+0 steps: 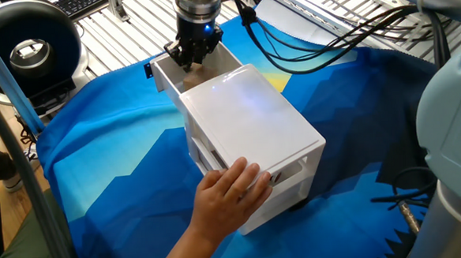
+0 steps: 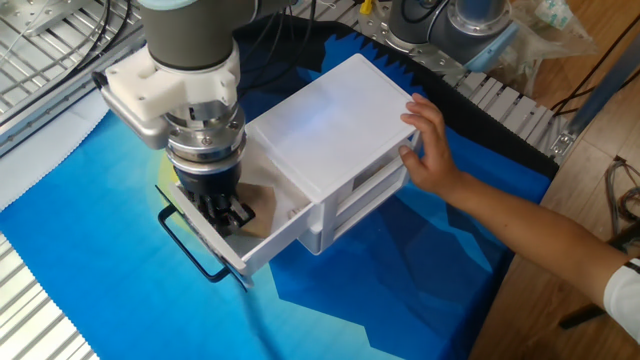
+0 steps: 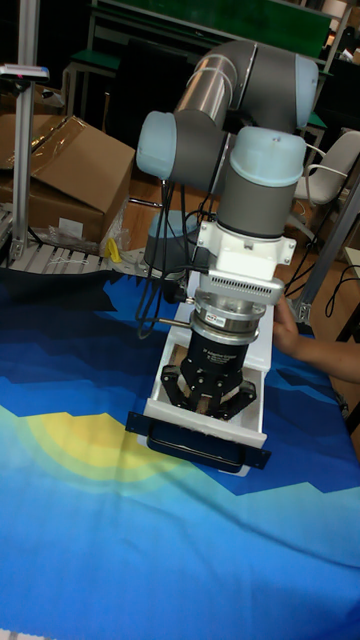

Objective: Take something out of a drawer

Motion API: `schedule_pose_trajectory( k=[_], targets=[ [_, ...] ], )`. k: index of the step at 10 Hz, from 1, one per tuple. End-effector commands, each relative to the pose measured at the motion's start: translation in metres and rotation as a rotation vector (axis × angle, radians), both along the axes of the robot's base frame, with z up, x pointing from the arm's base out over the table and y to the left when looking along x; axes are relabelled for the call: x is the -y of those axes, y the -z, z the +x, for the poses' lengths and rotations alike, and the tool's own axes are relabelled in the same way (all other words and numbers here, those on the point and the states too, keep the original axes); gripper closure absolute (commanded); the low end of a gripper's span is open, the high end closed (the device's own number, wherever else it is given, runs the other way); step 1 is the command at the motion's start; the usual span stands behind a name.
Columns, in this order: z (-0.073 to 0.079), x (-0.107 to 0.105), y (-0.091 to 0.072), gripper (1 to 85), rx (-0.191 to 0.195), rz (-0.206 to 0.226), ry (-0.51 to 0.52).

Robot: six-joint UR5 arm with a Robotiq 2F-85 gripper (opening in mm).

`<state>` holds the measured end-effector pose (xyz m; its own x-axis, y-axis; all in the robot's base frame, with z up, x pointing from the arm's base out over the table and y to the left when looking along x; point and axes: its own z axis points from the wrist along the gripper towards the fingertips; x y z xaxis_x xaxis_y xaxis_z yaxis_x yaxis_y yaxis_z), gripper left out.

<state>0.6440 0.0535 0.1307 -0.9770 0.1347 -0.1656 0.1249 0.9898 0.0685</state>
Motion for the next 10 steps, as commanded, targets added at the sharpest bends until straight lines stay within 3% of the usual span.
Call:
schedule_pose_trajectory(
  k=[1, 2, 3, 5, 7, 10],
  targets=[
    [-0.002, 0.0, -0.004, 67.7, -0.022, -0.005, 0.026],
    [0.004, -0.006, -0.006, 55.7, 0.005, 0.012, -0.011],
    [0.009, -0.001, -0.009, 24.3, 0.031, -0.009, -0.079],
    [0.003, -0.003, -0.018, 2.7, 0.013, -0.002, -0.133],
    [0.005, -0.003, -0.018, 0.7, 0.02, -0.003, -0.154],
    [-0.007, -0.008, -0.016, 0.7, 0.027, 0.026, -0.15]
  ],
)
